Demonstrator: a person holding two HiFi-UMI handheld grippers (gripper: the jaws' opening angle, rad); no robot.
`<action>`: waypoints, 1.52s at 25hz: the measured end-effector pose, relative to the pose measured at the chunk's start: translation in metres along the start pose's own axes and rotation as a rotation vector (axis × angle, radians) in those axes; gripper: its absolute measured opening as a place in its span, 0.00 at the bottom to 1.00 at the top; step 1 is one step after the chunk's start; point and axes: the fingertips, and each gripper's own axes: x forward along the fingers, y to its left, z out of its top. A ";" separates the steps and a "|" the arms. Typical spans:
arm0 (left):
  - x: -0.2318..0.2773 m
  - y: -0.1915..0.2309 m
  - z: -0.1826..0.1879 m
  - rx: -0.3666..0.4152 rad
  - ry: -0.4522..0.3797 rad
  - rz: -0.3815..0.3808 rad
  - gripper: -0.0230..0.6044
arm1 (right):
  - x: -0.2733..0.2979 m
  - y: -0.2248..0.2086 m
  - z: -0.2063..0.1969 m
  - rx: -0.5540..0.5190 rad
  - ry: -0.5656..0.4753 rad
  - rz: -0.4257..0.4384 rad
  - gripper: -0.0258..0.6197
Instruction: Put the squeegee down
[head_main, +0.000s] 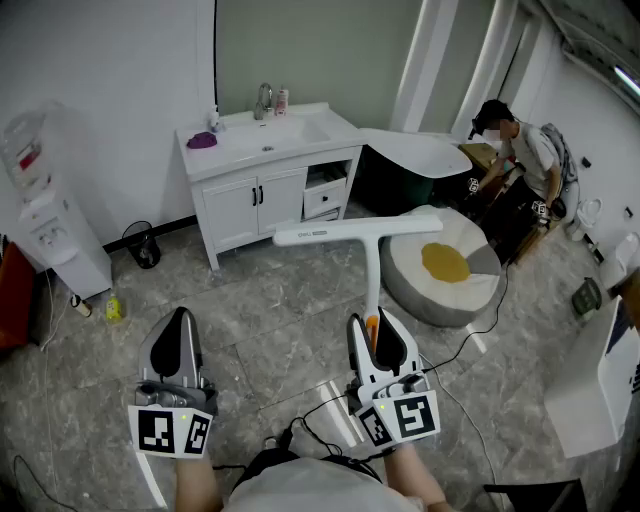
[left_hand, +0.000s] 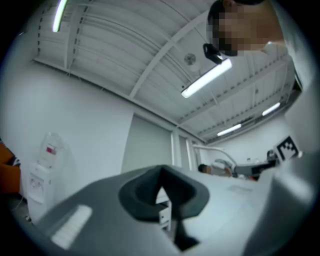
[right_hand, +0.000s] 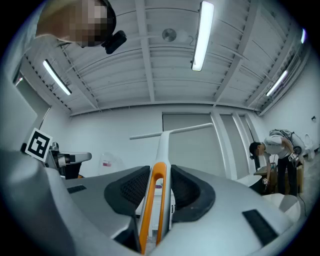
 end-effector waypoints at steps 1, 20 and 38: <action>-0.002 0.002 -0.001 -0.002 0.000 0.000 0.05 | 0.000 0.003 -0.001 -0.001 -0.001 0.001 0.24; 0.008 0.049 -0.014 -0.027 0.001 -0.043 0.05 | 0.022 0.035 -0.011 0.016 -0.015 -0.063 0.24; 0.095 0.072 -0.045 -0.036 0.009 -0.048 0.05 | 0.100 -0.005 -0.038 0.025 -0.002 -0.081 0.24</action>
